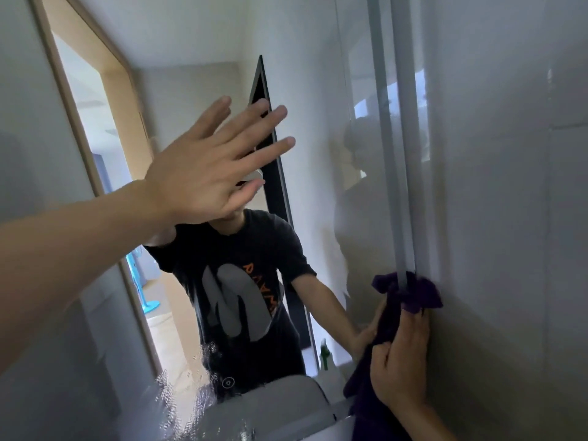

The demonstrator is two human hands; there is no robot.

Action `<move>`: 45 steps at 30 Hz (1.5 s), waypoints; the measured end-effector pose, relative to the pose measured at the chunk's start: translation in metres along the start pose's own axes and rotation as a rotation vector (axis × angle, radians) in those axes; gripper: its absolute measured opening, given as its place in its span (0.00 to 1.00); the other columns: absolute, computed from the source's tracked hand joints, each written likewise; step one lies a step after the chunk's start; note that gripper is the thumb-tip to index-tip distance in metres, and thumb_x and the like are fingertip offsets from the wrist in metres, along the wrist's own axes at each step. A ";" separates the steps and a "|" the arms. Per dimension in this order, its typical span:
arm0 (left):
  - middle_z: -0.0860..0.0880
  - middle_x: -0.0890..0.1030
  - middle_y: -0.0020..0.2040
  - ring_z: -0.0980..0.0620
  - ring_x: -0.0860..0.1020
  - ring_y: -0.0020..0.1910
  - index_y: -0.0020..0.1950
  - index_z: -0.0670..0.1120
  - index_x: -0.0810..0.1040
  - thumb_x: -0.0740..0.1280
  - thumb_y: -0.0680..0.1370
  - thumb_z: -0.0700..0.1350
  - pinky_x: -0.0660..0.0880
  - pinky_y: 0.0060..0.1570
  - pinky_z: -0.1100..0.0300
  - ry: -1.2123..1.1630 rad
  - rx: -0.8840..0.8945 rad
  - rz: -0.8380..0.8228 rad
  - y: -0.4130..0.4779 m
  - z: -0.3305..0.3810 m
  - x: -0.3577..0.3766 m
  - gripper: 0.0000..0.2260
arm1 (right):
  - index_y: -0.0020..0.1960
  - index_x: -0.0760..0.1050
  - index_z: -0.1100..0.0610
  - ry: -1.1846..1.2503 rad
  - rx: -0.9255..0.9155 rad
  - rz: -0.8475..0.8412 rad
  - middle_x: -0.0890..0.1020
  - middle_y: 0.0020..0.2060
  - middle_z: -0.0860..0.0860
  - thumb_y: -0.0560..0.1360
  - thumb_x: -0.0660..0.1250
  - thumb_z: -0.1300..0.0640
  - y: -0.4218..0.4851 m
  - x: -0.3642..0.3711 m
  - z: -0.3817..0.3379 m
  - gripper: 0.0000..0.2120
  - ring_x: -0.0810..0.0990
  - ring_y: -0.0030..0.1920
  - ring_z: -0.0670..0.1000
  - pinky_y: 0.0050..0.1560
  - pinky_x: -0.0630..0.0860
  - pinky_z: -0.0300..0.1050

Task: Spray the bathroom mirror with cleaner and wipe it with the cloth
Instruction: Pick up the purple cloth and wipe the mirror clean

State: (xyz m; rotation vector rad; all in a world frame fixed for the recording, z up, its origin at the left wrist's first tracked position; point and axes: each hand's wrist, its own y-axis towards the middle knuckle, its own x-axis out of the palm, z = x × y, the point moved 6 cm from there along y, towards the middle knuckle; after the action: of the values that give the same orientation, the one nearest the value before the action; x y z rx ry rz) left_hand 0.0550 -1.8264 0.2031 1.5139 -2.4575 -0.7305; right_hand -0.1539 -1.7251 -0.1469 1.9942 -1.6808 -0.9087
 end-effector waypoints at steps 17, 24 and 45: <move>0.43 0.51 0.84 0.43 0.50 0.83 0.84 0.47 0.52 0.51 0.84 0.56 0.50 0.80 0.40 -0.207 0.176 -0.168 -0.010 0.121 0.005 0.30 | 0.83 0.47 0.56 0.119 0.068 0.038 0.51 0.83 0.52 0.65 0.57 0.68 -0.035 0.015 -0.076 0.47 0.46 0.83 0.57 0.81 0.47 0.60; 0.43 0.51 0.84 0.43 0.51 0.83 0.84 0.48 0.54 0.50 0.84 0.56 0.52 0.80 0.39 -0.168 0.135 -0.154 -0.012 0.136 0.026 0.29 | 0.68 0.69 0.52 -0.266 -0.767 -0.290 0.68 0.71 0.50 0.69 0.61 0.47 -0.118 0.081 -0.114 0.28 0.53 0.80 0.59 0.80 0.51 0.56; 0.44 0.55 0.84 0.43 0.54 0.83 0.82 0.47 0.60 0.52 0.84 0.53 0.53 0.79 0.38 -0.154 0.100 -0.097 -0.011 0.140 0.022 0.27 | 0.76 0.64 0.63 0.143 0.094 0.239 0.68 0.76 0.60 0.63 0.57 0.67 -0.036 0.010 0.017 0.39 0.61 0.80 0.59 0.81 0.54 0.58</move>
State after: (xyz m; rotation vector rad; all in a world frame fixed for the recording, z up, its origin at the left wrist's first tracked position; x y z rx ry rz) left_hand 0.0001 -1.8048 0.0742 1.6826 -2.5825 -0.7789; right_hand -0.1391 -1.7249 -0.1850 1.8172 -1.8589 -0.6001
